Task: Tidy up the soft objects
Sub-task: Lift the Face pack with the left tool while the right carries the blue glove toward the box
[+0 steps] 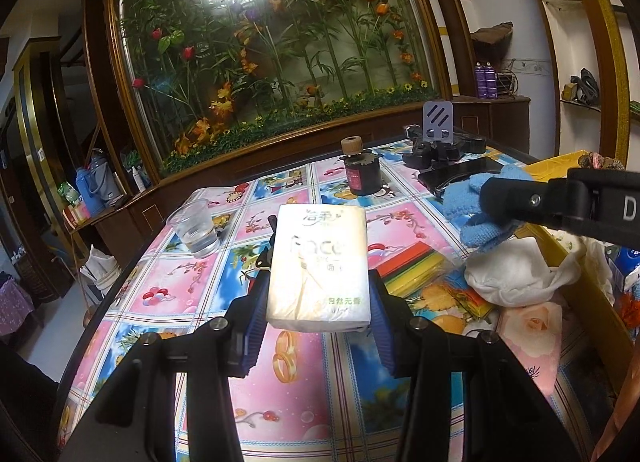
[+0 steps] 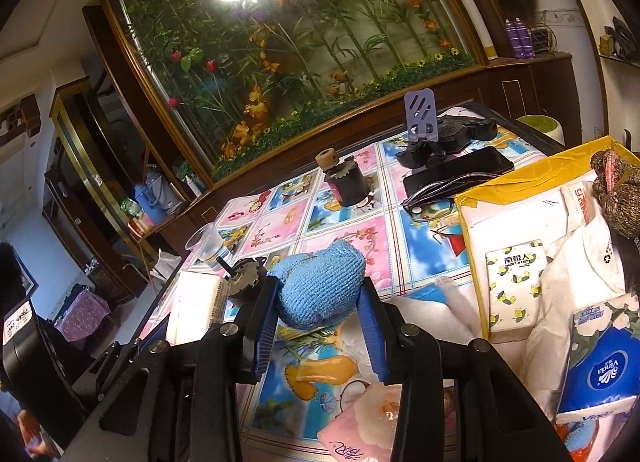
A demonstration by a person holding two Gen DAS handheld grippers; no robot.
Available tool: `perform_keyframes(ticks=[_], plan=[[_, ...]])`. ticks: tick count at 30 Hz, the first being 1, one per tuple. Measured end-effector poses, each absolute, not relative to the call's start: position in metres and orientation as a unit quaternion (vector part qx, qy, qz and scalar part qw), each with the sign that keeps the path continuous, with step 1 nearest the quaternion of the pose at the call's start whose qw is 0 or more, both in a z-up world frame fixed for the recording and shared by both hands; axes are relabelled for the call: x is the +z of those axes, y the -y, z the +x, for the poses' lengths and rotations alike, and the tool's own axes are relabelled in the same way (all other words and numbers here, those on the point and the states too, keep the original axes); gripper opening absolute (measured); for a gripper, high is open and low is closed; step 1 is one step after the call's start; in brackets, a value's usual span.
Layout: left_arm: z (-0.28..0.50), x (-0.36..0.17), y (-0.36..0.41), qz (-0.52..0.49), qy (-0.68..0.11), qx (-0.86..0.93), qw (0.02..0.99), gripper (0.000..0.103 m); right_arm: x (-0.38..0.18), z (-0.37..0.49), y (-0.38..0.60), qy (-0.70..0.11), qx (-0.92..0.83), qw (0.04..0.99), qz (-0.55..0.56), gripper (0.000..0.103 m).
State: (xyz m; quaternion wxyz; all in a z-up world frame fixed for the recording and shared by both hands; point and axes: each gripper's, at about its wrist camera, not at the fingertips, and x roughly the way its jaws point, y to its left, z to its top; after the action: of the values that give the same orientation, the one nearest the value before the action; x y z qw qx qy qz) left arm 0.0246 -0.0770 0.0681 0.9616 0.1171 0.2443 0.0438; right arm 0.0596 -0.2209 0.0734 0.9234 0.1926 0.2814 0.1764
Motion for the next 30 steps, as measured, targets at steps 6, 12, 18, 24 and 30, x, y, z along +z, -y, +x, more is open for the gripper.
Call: perform_keyframes(ticks=[6, 12, 18, 24, 30], plan=[[0.025, 0.068, 0.077, 0.118, -0.244, 0.044, 0.962, 0.045, 0.074, 0.059, 0.224, -0.281, 0.168, 0.925, 0.193, 0.042], [0.025, 0.068, 0.078, 0.118, -0.244, 0.044, 0.962, 0.045, 0.075, 0.059, 0.229, -0.279, 0.161, 0.926, 0.197, 0.042], [0.025, 0.068, 0.079, 0.117, -0.244, 0.043, 0.962, 0.045, 0.077, 0.058, 0.235, -0.276, 0.149, 0.928, 0.201, 0.042], [0.026, 0.07, 0.09, 0.09, -0.253, 0.018, 0.963, 0.045, 0.091, 0.05, 0.243, -0.247, 0.098, 0.95, 0.166, 0.042], [0.027, 0.08, 0.125, 0.042, -0.271, -0.053, 0.96, 0.045, 0.108, 0.035, 0.282, -0.2, 0.038, 0.963, 0.179, 0.042]])
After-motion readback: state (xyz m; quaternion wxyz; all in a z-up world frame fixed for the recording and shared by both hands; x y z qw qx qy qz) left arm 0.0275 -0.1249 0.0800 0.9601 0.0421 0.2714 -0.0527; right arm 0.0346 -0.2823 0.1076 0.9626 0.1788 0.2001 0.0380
